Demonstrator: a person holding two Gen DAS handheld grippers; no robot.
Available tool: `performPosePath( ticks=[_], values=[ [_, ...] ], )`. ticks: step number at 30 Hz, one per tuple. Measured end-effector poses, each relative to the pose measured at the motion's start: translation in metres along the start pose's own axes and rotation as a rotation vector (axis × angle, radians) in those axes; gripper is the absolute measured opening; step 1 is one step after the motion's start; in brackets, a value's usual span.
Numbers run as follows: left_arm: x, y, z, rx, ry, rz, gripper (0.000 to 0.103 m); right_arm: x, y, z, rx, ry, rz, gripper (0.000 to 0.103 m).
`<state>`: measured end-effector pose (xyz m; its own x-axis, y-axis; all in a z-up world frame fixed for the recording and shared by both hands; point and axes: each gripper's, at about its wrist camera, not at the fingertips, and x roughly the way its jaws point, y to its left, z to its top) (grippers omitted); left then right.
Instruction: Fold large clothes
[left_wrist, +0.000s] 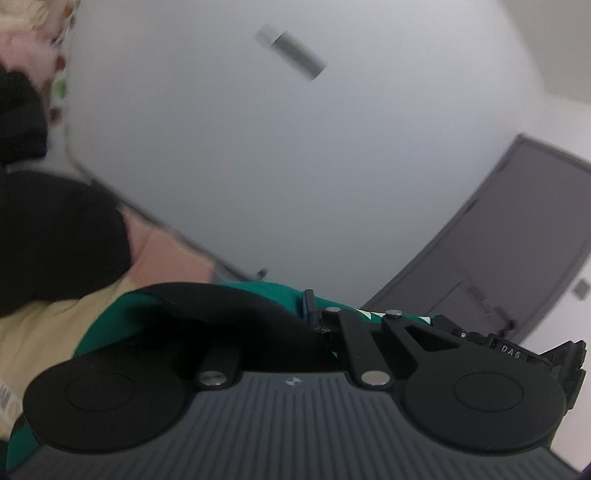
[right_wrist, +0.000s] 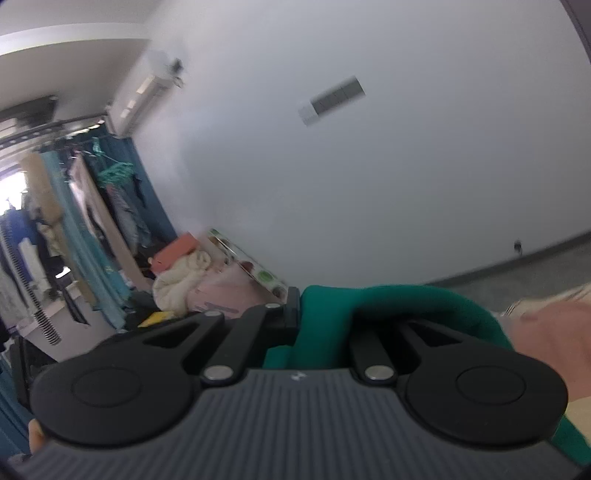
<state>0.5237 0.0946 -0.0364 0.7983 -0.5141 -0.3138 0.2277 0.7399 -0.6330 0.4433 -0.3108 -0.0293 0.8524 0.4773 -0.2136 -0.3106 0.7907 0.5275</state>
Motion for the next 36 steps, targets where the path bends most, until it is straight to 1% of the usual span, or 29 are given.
performPosePath(
  ticks=[2, 4, 5, 6, 8, 12, 14, 15, 16, 18, 19, 20, 23, 24, 27, 28, 30, 33, 36],
  values=[
    [0.039, 0.027, 0.001, -0.018, 0.051, 0.036, 0.01, 0.034, -0.021, -0.017, 0.044, 0.039, -0.023, 0.009],
    [0.065, 0.051, -0.003, -0.03, 0.1, 0.072, 0.01, 0.068, -0.039, -0.031, 0.081, 0.089, -0.048, 0.009],
    [0.077, 0.061, -0.006, -0.035, 0.126, 0.087, 0.01, 0.073, -0.05, -0.041, 0.101, 0.109, -0.055, 0.009],
    [0.074, 0.077, -0.022, -0.043, 0.145, 0.094, 0.01, 0.084, -0.059, -0.05, 0.126, 0.132, -0.063, 0.009],
    [0.086, 0.092, -0.026, -0.065, 0.181, 0.103, 0.011, 0.099, -0.071, -0.063, 0.176, 0.169, -0.076, 0.009],
    [0.096, 0.104, -0.028, -0.089, 0.209, 0.105, 0.014, 0.106, -0.081, -0.081, 0.249, 0.197, -0.077, 0.009],
    [0.094, 0.088, -0.022, -0.096, 0.204, 0.096, 0.015, 0.102, -0.081, -0.084, 0.266, 0.197, -0.069, 0.009],
    [0.093, 0.088, -0.021, -0.099, 0.203, 0.094, 0.016, 0.097, -0.076, -0.084, 0.264, 0.196, -0.062, 0.009],
    [0.086, 0.084, -0.016, -0.104, 0.202, 0.092, 0.018, 0.097, -0.076, -0.082, 0.259, 0.192, -0.057, 0.009],
    [0.068, 0.075, -0.011, -0.118, 0.185, 0.074, 0.03, 0.086, -0.063, -0.076, 0.223, 0.175, -0.026, 0.007],
    [0.061, 0.071, -0.01, -0.119, 0.174, 0.06, 0.044, 0.088, -0.064, -0.071, 0.201, 0.163, -0.01, 0.006],
    [0.048, 0.062, -0.007, -0.117, 0.165, 0.052, 0.058, 0.078, -0.054, -0.067, 0.173, 0.145, 0.008, 0.006],
    [0.008, 0.044, -0.006, -0.1, 0.139, 0.038, 0.071, 0.053, -0.032, -0.057, 0.142, 0.11, 0.056, 0.006],
    [-0.006, 0.036, -0.006, -0.092, 0.122, 0.038, 0.073, 0.042, -0.024, -0.055, 0.133, 0.101, 0.066, 0.006],
    [-0.068, 0.017, -0.013, -0.08, 0.043, 0.034, 0.079, 0.01, 0.005, -0.054, 0.094, 0.1, 0.092, 0.006],
    [-0.091, 0.01, -0.019, -0.085, 0.012, 0.024, 0.08, -0.001, 0.018, -0.056, 0.073, 0.102, 0.1, 0.006],
    [-0.129, -0.002, -0.032, -0.091, -0.022, 0.01, 0.08, -0.025, 0.041, -0.064, 0.041, 0.107, 0.111, 0.006],
    [-0.181, -0.025, -0.066, -0.099, -0.051, -0.003, 0.08, -0.062, 0.07, -0.081, 0.029, 0.103, 0.141, 0.006],
    [-0.219, -0.05, -0.108, -0.069, -0.058, -0.014, 0.08, -0.091, 0.093, -0.1, 0.027, 0.096, 0.151, 0.006]
  ],
)
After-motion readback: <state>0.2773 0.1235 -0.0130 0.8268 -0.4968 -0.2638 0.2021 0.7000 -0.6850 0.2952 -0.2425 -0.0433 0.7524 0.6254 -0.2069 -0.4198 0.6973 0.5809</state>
